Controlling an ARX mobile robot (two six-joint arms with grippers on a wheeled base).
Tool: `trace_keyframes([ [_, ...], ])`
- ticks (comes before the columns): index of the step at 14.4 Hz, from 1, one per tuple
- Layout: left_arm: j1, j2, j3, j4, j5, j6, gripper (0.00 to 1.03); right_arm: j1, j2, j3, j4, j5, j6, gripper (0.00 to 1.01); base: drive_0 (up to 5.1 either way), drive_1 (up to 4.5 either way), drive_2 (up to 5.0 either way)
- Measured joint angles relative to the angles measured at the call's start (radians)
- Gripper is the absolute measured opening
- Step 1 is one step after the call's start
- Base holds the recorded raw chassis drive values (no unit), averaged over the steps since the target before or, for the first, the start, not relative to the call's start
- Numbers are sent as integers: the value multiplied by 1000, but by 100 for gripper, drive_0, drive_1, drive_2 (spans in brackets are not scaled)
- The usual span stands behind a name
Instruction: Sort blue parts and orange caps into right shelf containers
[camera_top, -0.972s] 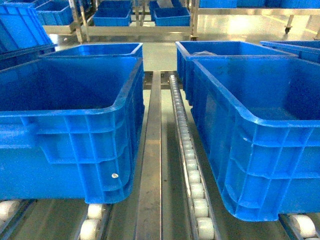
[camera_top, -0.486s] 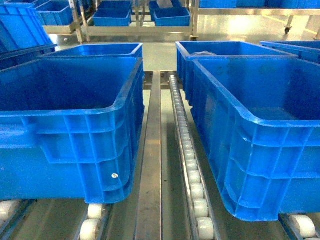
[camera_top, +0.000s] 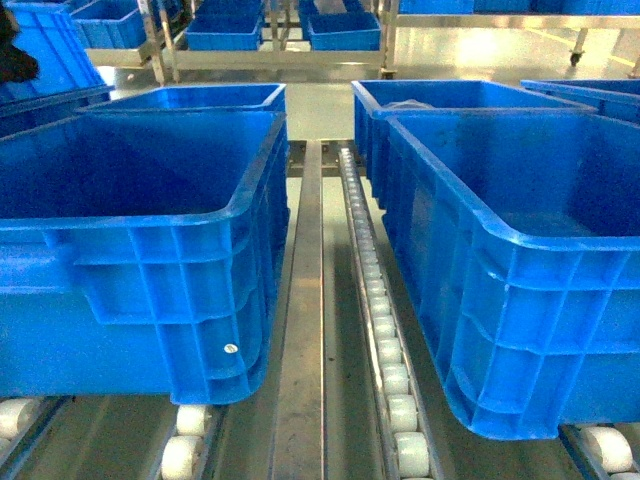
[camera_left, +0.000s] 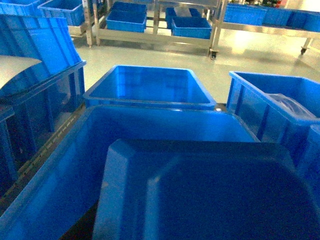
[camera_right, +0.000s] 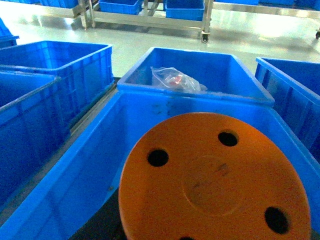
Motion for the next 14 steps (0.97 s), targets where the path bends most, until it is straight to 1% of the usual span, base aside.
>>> trace_keyframes([
  [1, 5, 56, 54, -5, -3, -19, 51, -2, 67, 68, 3, 4, 14, 45, 0, 0, 0],
  [2, 5, 78, 74, 0, -6, -27, 64, -2, 102, 104, 8, 7, 19, 54, 0, 0, 0],
  [3, 5, 78, 72, 1, 3, -30, 76, 0, 106, 104, 10, 20, 19, 67, 0, 0, 0],
  [4, 4, 78, 66, 5, 15, -32, 89, 7, 106, 103, 14, 20, 20, 80, 0, 0, 0],
  [5, 8, 72, 51, -10, 56, -44, 100, 13, 103, 92, 14, 8, 20, 95, 0, 0, 0],
  [6, 10, 72, 38, 7, 57, -48, 97, 19, 103, 82, 22, 18, 18, 99, 0, 0, 0],
  [7, 12, 66, 30, 18, 31, -47, 98, 28, 100, 80, 6, 56, 3, 97, 0, 0, 0],
  [8, 16, 35, -6, 27, 5, -59, 98, 31, 95, 59, 7, 58, -11, 98, 0, 0, 0],
  [9, 19, 15, -24, 24, 2, -71, 98, 31, 95, 52, 1, 59, -18, 98, 0, 0, 0],
  [10, 19, 15, -25, 37, 0, -71, 97, 32, 96, 15, 136, 113, 2, 90, 0, 0, 0],
  [11, 13, -4, -80, 125, 2, -19, 83, 31, 60, -57, 226, 136, 27, 77, 0, 0, 0],
  [12, 11, -58, -164, 148, 2, 11, 71, 29, -2, -153, 263, 137, 42, 62, 0, 0, 0],
  [13, 9, -106, -234, 168, 2, 29, 58, 21, -49, -220, 276, 135, 46, 49, 0, 0, 0],
  [14, 9, -157, -299, 178, 2, 36, 44, 15, -95, -279, 288, 130, 48, 37, 0, 0, 0],
])
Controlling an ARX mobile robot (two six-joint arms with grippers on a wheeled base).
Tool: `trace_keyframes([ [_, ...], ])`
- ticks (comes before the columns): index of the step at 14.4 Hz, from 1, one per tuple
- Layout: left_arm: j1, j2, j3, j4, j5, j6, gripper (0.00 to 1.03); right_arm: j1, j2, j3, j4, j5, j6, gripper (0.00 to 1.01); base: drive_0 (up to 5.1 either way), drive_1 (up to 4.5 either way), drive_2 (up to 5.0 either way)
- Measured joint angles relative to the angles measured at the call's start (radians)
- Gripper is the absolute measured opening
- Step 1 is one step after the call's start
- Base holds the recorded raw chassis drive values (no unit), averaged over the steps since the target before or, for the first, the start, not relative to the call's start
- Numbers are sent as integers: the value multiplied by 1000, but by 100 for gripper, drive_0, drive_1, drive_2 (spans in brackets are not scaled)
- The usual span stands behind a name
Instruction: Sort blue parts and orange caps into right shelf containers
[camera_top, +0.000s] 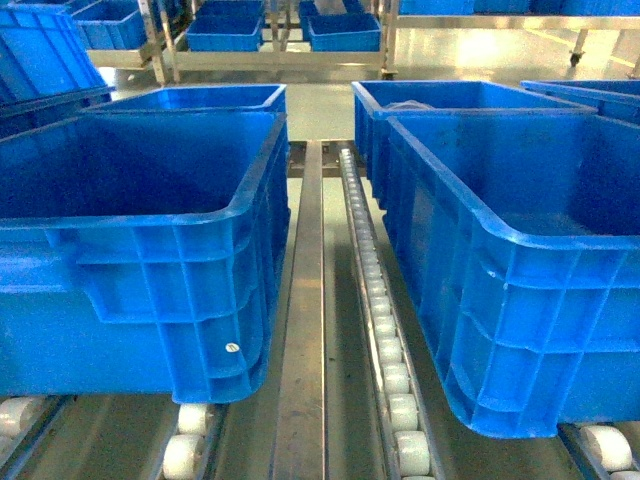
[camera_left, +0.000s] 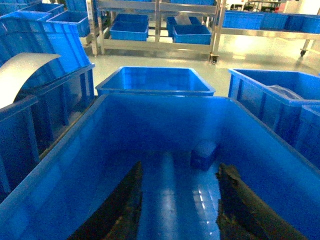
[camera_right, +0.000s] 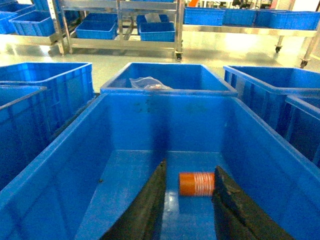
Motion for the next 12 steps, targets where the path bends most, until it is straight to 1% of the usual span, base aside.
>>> trace_keyframes([
  [1, 0, -45, -54, 5, 0, 1, 31, -26, -51, -59, 4, -37, 1, 23, 0, 0, 0],
  [2, 0, -90, -101, 5, 0, 1, 18, -53, -100, -108, 4, -53, 1, 9, 0, 0, 0],
  [3, 0, -140, -146, 2, 0, 1, 4, -59, -143, -145, -1, -50, 2, 1, 0, 0, 0],
  [4, 0, -181, -178, -8, 0, 2, 2, -56, -191, -185, -12, -55, 3, 2, 0, 0, 0],
  [8, 0, -376, -293, -94, 0, 2, 2, -56, -382, -300, -89, -57, 4, 2, 0, 0, 0],
  [9, 0, -404, -322, -69, 0, 2, 2, -56, -383, -336, -28, -57, 5, 2, 0, 0, 0],
  [10, 0, -414, -351, -62, 0, 2, 2, -56, -415, -364, -82, -57, 5, 2, 0, 0, 0],
  [11, 0, -452, -378, -116, -1, 2, 2, -56, -474, -383, -126, -57, 5, 2, 0, 0, 0],
  [12, 0, -535, -389, -163, 0, 2, 2, -56, -555, -384, -174, -57, 5, 2, 0, 0, 0],
])
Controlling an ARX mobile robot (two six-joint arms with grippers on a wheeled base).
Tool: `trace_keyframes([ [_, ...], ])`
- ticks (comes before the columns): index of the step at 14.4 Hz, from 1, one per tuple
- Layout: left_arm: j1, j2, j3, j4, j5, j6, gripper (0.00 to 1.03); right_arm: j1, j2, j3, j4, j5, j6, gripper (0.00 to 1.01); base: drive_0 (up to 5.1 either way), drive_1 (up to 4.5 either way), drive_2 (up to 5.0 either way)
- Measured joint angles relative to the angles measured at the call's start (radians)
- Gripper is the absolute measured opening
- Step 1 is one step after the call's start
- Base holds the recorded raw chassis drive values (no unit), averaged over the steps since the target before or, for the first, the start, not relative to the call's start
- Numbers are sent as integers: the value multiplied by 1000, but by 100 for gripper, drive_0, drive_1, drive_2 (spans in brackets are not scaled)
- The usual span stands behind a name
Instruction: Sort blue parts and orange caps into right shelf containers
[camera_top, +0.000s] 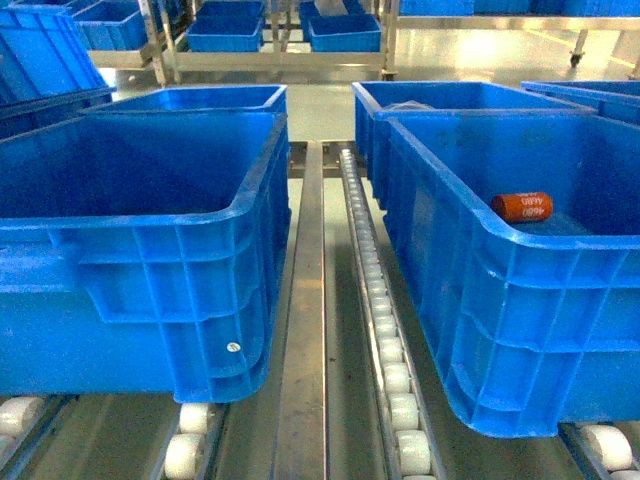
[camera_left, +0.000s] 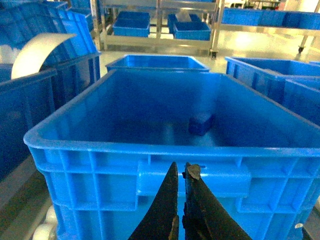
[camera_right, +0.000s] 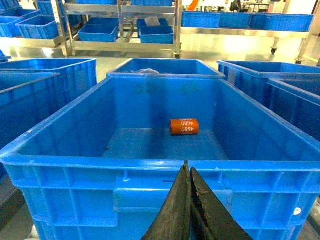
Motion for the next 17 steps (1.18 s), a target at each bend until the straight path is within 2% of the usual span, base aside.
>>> trace_keyframes([
  [9, 0, -431, -13, -386, 0, 0, 2, 0, -431, -21, -391, 0, 0, 2, 0, 0, 0],
  [17, 0, -642, -13, -596, 0, 0, 2, 0, -642, -21, -601, 0, 0, 2, 0, 0, 0],
])
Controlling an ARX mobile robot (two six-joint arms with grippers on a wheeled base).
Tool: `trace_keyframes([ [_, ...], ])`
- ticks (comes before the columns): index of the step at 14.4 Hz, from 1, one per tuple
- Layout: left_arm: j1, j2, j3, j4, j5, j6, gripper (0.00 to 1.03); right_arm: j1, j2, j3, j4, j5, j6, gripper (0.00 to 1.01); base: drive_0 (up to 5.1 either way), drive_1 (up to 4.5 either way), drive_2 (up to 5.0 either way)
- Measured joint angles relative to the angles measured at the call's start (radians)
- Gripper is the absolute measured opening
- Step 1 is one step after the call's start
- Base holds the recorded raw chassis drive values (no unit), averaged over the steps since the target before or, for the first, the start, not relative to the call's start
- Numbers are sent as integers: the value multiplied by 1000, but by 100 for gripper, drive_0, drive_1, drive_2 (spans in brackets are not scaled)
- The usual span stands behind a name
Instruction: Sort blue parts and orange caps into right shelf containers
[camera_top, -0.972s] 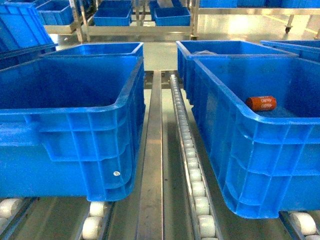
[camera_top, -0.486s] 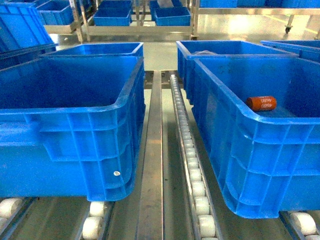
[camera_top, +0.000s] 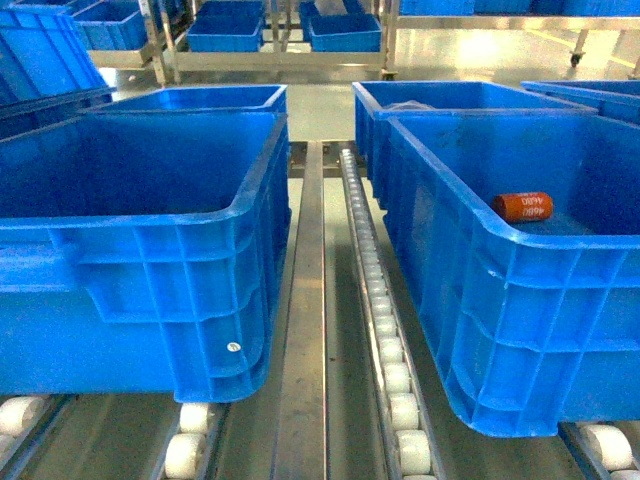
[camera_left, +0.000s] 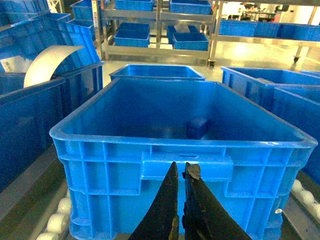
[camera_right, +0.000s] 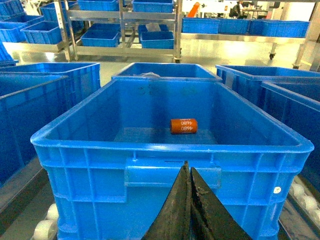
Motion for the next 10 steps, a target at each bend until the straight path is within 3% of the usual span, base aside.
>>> trace_keyframes([
  [2, 0, -43, 0, -55, 0, 0, 2, 0, -37, 0, -44, 0, 0, 2, 0, 0, 0],
  [3, 0, -149, 0, -206, 2, 1, 2, 0, -141, 0, -199, -2, 0, 2, 0, 0, 0],
  [7, 0, -187, 0, -199, 0, 3, 2, 0, -195, 0, -207, 0, 0, 2, 0, 0, 0],
  [8, 0, -187, 0, -201, 0, 2, 8, 0, -195, 0, -205, 0, 0, 12, 0, 0, 0],
  [10, 0, -187, 0, -201, 0, 3, 35, 0, -195, 0, -206, 0, 0, 40, 0, 0, 0],
])
